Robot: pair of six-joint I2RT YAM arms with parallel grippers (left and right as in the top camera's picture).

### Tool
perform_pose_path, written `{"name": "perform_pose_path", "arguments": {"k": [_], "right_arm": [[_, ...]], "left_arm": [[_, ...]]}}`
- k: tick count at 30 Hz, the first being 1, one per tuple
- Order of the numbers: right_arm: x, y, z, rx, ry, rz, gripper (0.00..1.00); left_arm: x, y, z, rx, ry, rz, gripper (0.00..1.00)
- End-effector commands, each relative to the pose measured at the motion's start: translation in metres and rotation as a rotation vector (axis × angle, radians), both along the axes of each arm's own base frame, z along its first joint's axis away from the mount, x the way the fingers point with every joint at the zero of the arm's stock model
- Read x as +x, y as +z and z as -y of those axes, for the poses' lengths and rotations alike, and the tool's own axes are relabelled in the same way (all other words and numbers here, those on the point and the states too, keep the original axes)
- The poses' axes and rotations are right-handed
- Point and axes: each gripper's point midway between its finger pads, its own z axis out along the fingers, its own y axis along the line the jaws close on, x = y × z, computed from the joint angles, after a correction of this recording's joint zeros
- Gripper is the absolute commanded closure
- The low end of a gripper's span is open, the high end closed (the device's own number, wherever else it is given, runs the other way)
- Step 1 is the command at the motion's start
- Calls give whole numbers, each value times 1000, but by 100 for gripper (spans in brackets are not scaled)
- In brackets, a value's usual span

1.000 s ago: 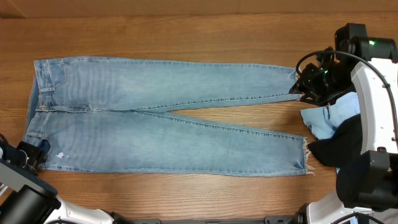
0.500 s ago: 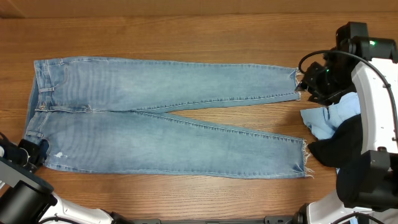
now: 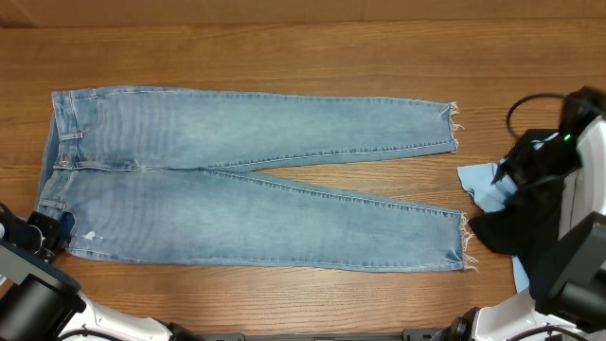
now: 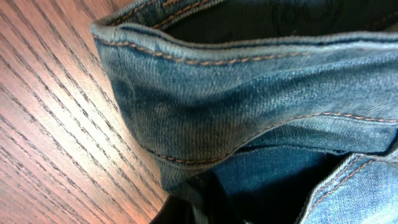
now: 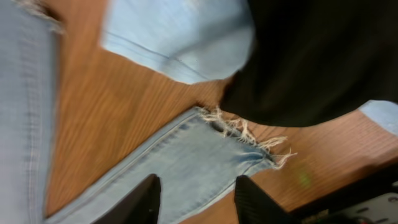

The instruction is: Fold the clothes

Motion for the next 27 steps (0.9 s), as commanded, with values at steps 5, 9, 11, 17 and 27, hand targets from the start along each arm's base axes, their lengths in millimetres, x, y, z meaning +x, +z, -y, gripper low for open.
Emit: {"name": "perform_pose_path", "arguments": {"k": [5,9,11,17,27], "right_arm": [[-54,-48,-28,85,-5,-155,62],[-76,-62,-33,67,-26,-192,45],[-85,-72,-37,73,-47,-211,38],[-107,-99,-50,93,-99,-250,37],[-114,-106,-54,96,-94,-242,75]], "left_arm": [[2,-4,-1,-18,-7,11,94],[4,-4,-2,-15,-2,18,93],[5,-4,-3,-12,0,20,92],[5,-4,-3,-11,0,21,91],[4,-4,-3,-12,0,20,88]]}}
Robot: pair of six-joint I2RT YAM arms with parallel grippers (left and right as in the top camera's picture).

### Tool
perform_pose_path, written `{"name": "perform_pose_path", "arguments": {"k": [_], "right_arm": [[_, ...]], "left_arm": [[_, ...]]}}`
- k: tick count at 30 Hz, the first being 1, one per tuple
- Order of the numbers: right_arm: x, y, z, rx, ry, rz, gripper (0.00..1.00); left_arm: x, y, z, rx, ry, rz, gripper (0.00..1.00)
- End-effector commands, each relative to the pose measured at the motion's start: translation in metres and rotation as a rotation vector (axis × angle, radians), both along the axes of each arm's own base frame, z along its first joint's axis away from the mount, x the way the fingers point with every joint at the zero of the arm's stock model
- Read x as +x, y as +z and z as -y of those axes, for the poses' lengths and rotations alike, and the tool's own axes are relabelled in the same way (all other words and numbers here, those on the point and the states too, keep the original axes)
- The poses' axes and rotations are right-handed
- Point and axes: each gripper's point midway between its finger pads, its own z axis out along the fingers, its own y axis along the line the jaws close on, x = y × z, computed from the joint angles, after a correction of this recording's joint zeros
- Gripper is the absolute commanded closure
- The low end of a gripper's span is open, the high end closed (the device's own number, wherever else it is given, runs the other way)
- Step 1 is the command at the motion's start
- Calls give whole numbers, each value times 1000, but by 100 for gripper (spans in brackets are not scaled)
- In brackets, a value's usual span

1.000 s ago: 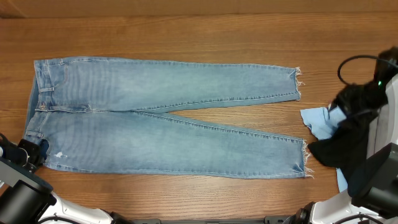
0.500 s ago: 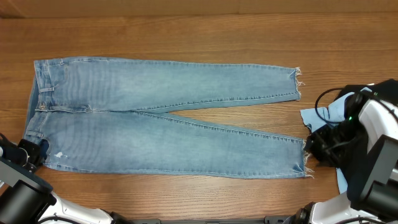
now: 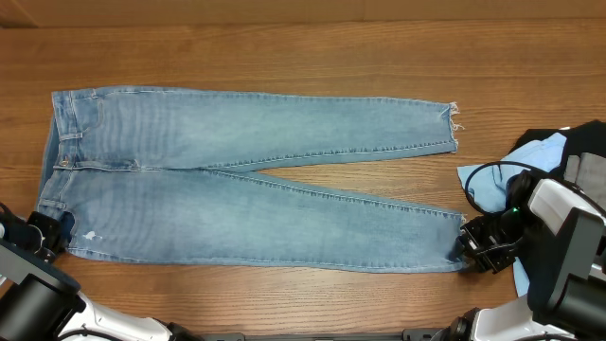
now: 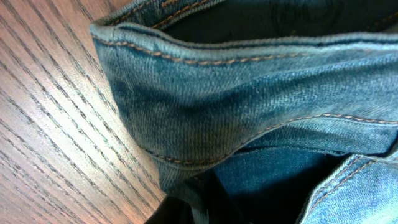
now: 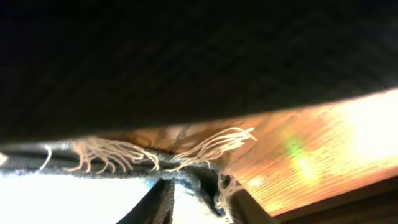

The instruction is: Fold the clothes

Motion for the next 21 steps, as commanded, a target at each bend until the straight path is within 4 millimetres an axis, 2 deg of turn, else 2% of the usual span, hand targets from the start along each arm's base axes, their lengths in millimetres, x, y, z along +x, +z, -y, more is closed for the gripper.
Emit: {"name": "perform_pose_path", "arguments": {"k": [1,5,9,13,21], "right_arm": [[1,4,2,-20,-2,24,76],[6,12,5,-39,18,73,87],[20,31,13,-69,54,157,96],[40,60,21,-106,101,271,96],[64,106,30,-149,140,390,96]], "left_arm": [[4,-3,-3,-11,0,16,88],[7,-3,-1,-22,-1,35,88],[18,3,1,-44,-23,95,93],[29,16,0,-58,-55,139,96],[46,62,-5,-69,-115,210,96]]}}
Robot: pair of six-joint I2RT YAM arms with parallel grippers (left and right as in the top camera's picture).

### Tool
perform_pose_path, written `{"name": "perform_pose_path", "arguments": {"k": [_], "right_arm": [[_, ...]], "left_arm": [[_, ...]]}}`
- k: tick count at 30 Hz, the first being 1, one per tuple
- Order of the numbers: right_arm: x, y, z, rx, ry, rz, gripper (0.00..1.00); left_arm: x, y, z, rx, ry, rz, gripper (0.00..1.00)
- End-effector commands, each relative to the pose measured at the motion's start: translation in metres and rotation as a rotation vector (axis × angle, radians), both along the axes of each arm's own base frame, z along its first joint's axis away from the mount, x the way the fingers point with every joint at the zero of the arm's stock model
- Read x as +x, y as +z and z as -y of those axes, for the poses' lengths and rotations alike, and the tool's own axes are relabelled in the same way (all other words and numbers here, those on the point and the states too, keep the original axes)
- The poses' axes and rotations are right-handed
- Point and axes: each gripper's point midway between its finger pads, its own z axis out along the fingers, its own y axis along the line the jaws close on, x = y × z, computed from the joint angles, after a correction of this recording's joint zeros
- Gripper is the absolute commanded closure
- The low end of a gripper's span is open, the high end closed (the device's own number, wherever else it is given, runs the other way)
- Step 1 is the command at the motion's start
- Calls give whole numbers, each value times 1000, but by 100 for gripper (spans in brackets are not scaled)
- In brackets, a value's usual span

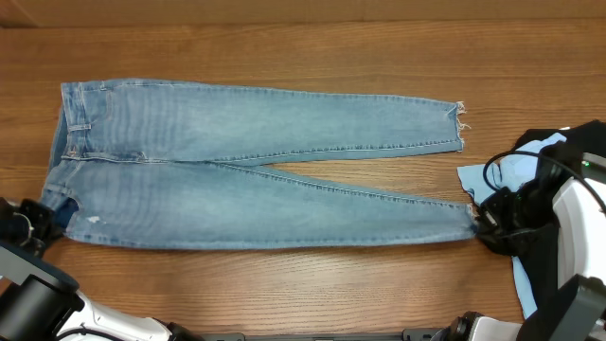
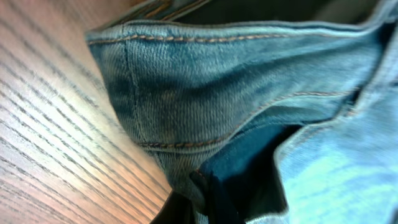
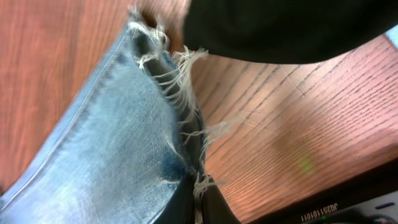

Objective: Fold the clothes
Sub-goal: 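Lift the lower leg with the right gripper and fold it onto the upper leg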

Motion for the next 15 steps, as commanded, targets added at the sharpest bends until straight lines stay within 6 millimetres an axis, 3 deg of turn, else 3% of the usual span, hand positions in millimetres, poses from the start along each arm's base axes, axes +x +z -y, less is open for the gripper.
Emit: {"name": "perform_pose_path", "arguments": {"k": [1,8,12,15], "right_arm": [[17,24,14,-66,48,84,96],[37,76,25,-128,118,183,96],[36,104,29,-164,121,192,96],[25,117,21,-147,135,161,96]], "left_arm": [[17,30,-15,51,-41,89,96],[11,82,-15,140,-46,106,96],[-16,103,-8,186,17,10,96],[-48,121,-7,256,107,-116,96]]}}
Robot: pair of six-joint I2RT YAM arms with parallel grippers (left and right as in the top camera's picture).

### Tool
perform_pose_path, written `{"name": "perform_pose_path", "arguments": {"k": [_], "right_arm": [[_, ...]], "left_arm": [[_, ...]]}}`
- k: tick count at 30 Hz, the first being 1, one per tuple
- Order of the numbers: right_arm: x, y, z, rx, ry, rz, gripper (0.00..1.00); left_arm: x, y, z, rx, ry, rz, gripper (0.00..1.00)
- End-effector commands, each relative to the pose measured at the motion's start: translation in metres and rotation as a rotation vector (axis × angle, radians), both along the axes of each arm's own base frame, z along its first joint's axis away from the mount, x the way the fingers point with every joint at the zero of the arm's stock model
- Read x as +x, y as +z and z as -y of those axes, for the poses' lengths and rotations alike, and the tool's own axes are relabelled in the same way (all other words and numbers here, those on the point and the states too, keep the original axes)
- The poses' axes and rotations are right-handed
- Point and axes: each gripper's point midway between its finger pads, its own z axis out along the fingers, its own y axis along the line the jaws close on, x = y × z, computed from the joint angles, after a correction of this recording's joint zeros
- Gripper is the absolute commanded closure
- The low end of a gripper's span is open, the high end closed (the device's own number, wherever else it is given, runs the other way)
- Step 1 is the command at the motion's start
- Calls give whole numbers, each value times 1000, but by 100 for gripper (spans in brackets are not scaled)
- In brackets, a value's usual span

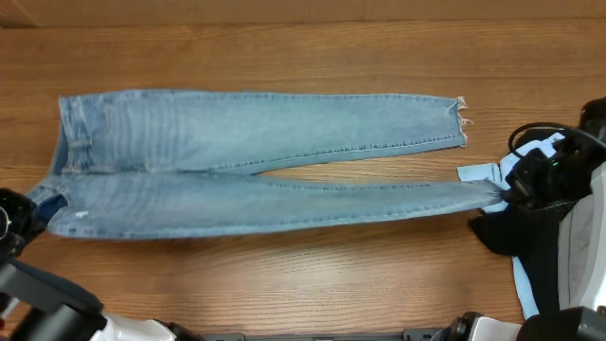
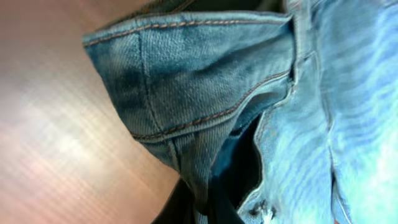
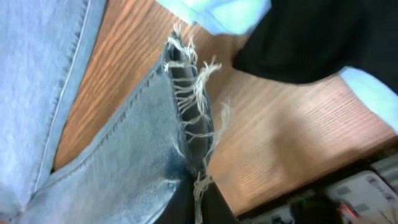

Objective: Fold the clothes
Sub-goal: 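Lift the lower leg with the right gripper and fold it onto the upper leg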

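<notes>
Light blue jeans [image 1: 256, 142] lie across the wooden table, waist at the left and frayed hems at the right. The near leg [image 1: 284, 204] is stretched taut, close against the far leg. My left gripper [image 1: 17, 216] is shut on the near corner of the waistband [image 2: 186, 93]; in the left wrist view that gripper [image 2: 202, 208] pinches the denim fold. My right gripper [image 1: 512, 192] is shut on the near leg's frayed hem [image 3: 189, 106], and the right wrist view shows the gripper [image 3: 198, 200] closed on it.
A black garment [image 1: 494, 235] and a pale blue garment [image 1: 483, 174] lie heaped at the right edge, beside and under my right arm. The table's front edge lies just below both arms. Bare wood [image 1: 284, 275] runs along the near side of the jeans.
Both grippers have moved away from the front edge with the near side of the jeans. The near leg now sits higher in the overhead view, narrower and closer to the far leg.
First my left gripper was shut on the waistband corner while my right gripper hung open over the near hem. Then the right gripper was down at that hem, then shut on it with the jeans shifted. Now the near leg is stretched between both grippers, beside the far leg.
</notes>
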Motion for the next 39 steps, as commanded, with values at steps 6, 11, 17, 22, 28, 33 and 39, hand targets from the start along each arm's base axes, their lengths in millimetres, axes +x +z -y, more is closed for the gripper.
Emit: {"name": "perform_pose_path", "arguments": {"k": [6,11,17,22,28,33,39], "right_arm": [[-15,28,1,-82,51,10,96],[26,28,15,-116,-22,143,96],[93,16,14,-52,-42,288,96],[142,-18,-1,-8,-34,300,96],[184,-62,-24,13,-7,291,96],[181,-62,-22,19,-29,271,96],[168,-50,-9,15,-30,230,96]], "left_arm": [[-68,78,-22,354,225,-189,96],[-53,88,-26,404,213,-121,96],[-12,83,-44,469,161,-48,96],[30,76,-51,507,51,27,96],[64,50,-48,505,-60,21,96],[58,47,-54,538,-49,-34,96],[55,48,-55,548,-75,-51,96]]}}
